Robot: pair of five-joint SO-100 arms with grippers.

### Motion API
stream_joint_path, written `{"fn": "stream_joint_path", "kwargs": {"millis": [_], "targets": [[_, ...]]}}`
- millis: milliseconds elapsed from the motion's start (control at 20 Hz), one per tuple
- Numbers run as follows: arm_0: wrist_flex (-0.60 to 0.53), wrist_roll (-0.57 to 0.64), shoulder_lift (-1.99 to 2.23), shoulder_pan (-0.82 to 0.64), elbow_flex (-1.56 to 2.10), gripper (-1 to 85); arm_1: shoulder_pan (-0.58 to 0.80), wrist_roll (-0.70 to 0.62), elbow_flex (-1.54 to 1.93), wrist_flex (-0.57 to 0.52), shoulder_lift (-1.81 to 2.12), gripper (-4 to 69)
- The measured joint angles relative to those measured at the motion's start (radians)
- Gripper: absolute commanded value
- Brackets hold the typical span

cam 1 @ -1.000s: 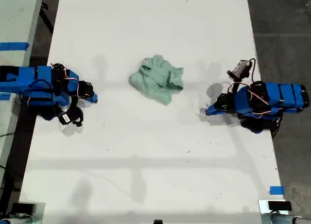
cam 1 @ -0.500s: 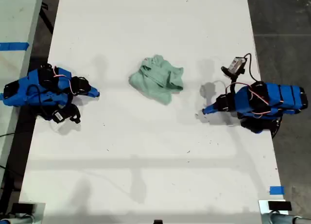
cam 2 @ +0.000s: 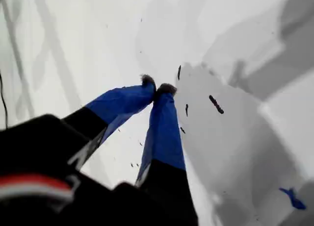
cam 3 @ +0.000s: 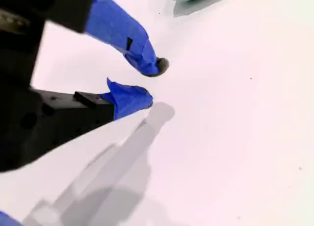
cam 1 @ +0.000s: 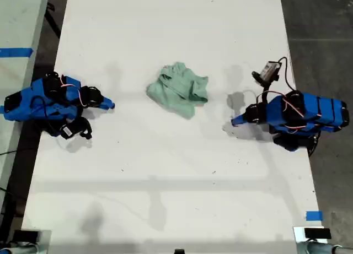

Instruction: Fold tshirt

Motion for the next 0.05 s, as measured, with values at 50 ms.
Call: {"fn": "stream_joint_path", "kwargs": {"millis": [50], "targets": [[0.0,0.0,0.0,0.0,0.0,5.0,0.043,0.017,0.0,0.0,-0.005,1.5]]}}
